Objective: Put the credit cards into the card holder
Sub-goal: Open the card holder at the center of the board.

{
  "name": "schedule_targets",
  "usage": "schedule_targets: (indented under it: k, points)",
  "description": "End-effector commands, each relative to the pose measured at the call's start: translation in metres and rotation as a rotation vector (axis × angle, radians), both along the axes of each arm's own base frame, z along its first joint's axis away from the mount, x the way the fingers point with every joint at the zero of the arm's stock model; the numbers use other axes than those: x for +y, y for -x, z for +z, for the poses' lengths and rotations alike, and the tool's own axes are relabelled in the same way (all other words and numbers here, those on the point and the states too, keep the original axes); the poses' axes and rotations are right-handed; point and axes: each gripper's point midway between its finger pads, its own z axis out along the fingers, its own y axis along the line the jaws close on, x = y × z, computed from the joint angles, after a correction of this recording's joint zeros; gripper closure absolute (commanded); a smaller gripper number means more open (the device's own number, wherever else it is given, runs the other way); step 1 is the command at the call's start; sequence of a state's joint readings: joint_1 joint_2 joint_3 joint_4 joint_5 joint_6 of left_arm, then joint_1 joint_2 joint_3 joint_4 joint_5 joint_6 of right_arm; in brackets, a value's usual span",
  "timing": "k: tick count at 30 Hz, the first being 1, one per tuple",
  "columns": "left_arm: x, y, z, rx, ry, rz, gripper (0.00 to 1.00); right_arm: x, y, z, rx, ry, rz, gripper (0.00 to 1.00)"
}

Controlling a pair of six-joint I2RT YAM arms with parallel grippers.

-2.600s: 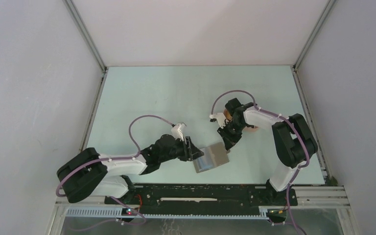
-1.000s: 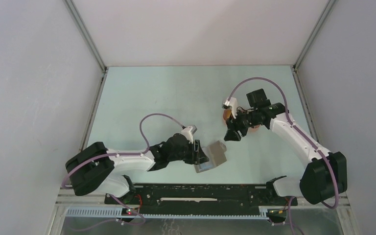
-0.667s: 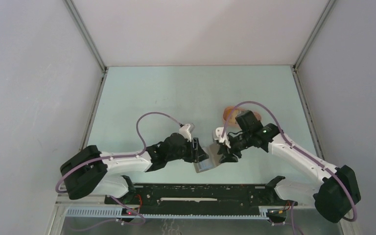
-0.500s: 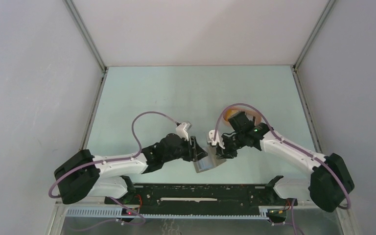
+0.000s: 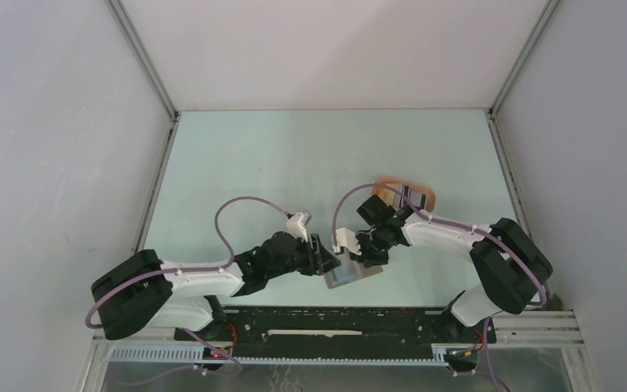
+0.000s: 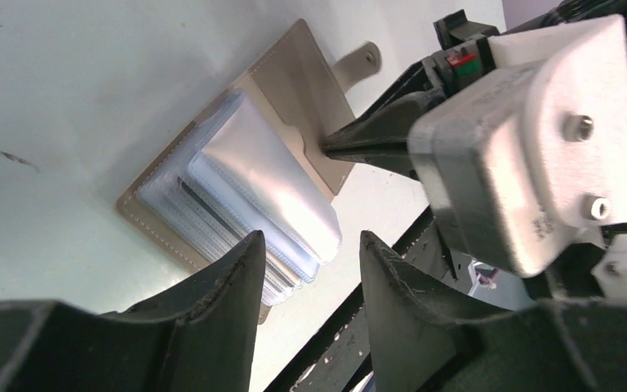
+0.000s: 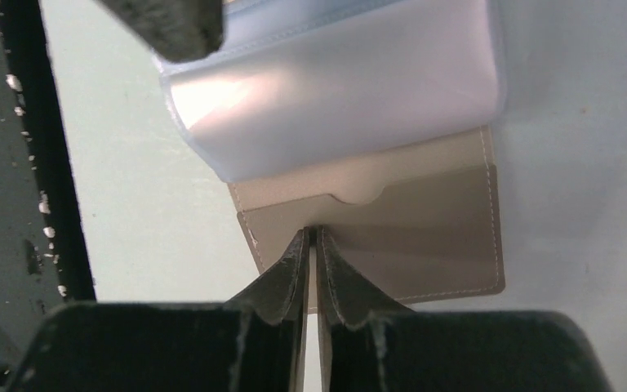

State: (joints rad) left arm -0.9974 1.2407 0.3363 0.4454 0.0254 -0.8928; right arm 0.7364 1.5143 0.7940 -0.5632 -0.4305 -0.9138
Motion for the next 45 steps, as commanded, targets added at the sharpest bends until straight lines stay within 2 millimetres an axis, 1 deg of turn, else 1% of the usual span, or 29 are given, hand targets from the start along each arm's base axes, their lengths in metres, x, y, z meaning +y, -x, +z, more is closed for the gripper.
schedule_targets:
  k: [1, 7, 15, 20, 28, 35, 45]
  points:
    - [-0.003, -0.004, 0.007, -0.005, 0.064, 0.035, 0.49, -0.003, -0.011, -0.001, -0.027, 0.069, -0.025, 0.87]
    - [-0.007, -0.005, 0.011, 0.007, 0.123, 0.05, 0.48, -0.004, -0.011, -0.004, -0.005, 0.087, -0.041, 0.89]
    - [-0.003, -0.004, -0.006, 0.088, 0.127, 0.089, 0.48, -0.002, -0.011, -0.002, 0.003, 0.081, -0.049, 0.89]
    - [-0.005, -0.003, -0.011, 0.122, 0.14, 0.096, 0.48, -0.003, -0.01, -0.004, 0.013, 0.09, -0.051, 0.89]
    - [-0.009, -0.003, -0.015, 0.141, 0.142, 0.091, 0.48, -0.002, -0.011, -0.003, 0.012, 0.087, -0.054, 0.89]
    - [-0.009, -0.005, -0.022, 0.167, 0.129, 0.102, 0.48, -0.001, -0.01, -0.001, 0.013, 0.08, -0.056, 0.89]
    - [-0.015, -0.008, -0.021, 0.169, 0.145, 0.093, 0.47, 0.002, -0.01, 0.004, 0.029, 0.052, -0.068, 0.86]
